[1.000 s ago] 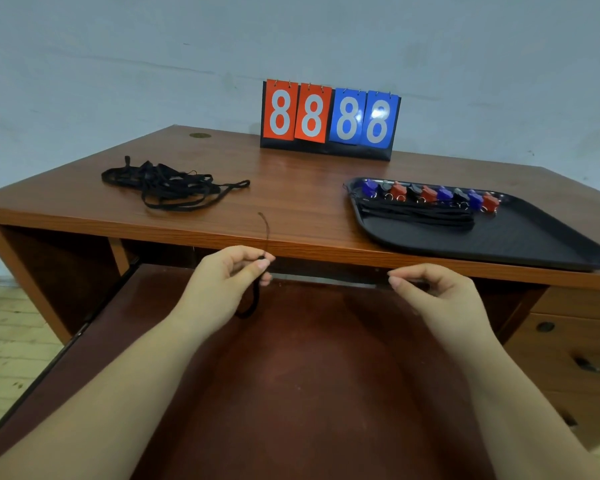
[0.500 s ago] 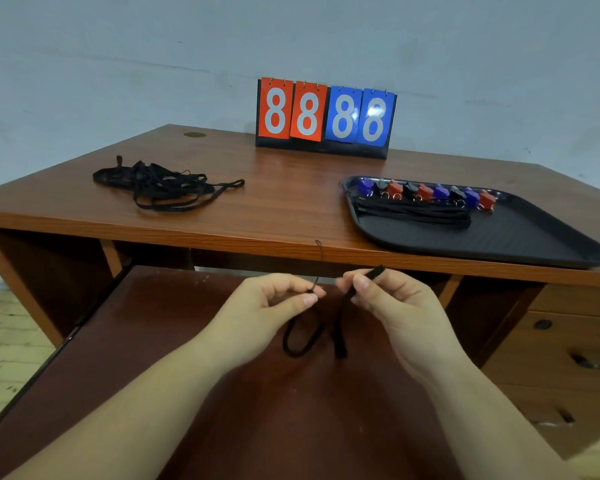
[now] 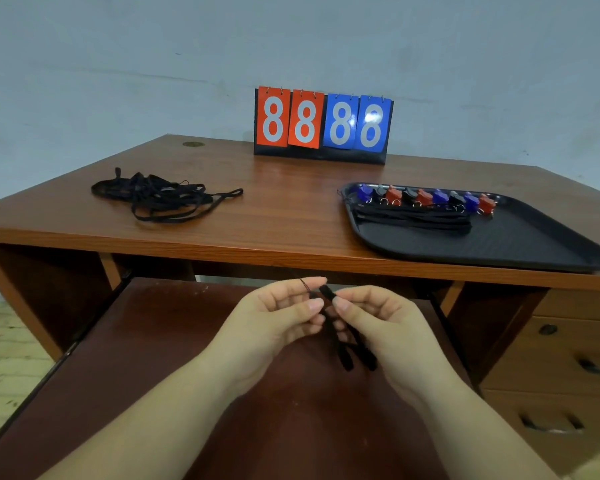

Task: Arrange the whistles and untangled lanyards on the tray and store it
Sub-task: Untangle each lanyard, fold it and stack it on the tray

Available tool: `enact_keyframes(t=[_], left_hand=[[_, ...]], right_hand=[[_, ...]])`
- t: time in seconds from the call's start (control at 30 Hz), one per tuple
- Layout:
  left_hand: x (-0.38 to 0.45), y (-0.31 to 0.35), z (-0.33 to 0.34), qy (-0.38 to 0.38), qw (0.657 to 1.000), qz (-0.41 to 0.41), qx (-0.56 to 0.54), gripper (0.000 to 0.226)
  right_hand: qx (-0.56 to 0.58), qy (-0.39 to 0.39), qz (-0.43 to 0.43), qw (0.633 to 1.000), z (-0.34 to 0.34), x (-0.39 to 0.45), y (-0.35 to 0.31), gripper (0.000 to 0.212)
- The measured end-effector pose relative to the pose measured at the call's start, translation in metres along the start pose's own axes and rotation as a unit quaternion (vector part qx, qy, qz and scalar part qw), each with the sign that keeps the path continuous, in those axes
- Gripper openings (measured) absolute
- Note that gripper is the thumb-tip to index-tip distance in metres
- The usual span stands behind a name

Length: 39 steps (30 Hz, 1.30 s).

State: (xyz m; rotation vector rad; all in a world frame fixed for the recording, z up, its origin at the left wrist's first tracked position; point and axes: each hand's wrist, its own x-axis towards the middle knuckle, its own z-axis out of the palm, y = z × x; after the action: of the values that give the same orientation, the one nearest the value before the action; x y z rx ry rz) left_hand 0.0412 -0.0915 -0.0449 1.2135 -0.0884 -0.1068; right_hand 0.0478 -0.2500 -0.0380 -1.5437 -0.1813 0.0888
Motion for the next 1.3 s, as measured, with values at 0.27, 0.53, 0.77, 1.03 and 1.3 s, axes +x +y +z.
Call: enact_keyframes(t=[0.27,0.53,0.77,1.03,1.3], left_hand=[[-0.001,0.0,-0.001,-0.032,0.999,0.015,0.026,0.028],[0.002,-0.001,-0.003,0.004,0.999,0.036,0.037,0.013],[0.008,0.001,-0.012,0.08,0.994,0.054,0.055,0.005],[0.018,0.014,-0.042,0.195,0.975,0.094,0.044,0.012],[0.02,0.018,-0.046,0.189,0.975,0.105,0.058,0.011]], right_hand=[[0.003,-0.002,0.017,1.0,0.002,0.001,0.002,0.006],[0.02,-0.054,0.011,0.998,0.003,-0.002,-0.002,0.019],[-0.063,-0.036,-0.01,0.997,-0.006,0.003,-0.003,0.017],[-0.132,0.013,-0.043,0.99,-0.036,0.011,-0.008,0.014],[-0.066,0.064,-0.059,0.994,-0.054,0.016,-0.015,0.015]])
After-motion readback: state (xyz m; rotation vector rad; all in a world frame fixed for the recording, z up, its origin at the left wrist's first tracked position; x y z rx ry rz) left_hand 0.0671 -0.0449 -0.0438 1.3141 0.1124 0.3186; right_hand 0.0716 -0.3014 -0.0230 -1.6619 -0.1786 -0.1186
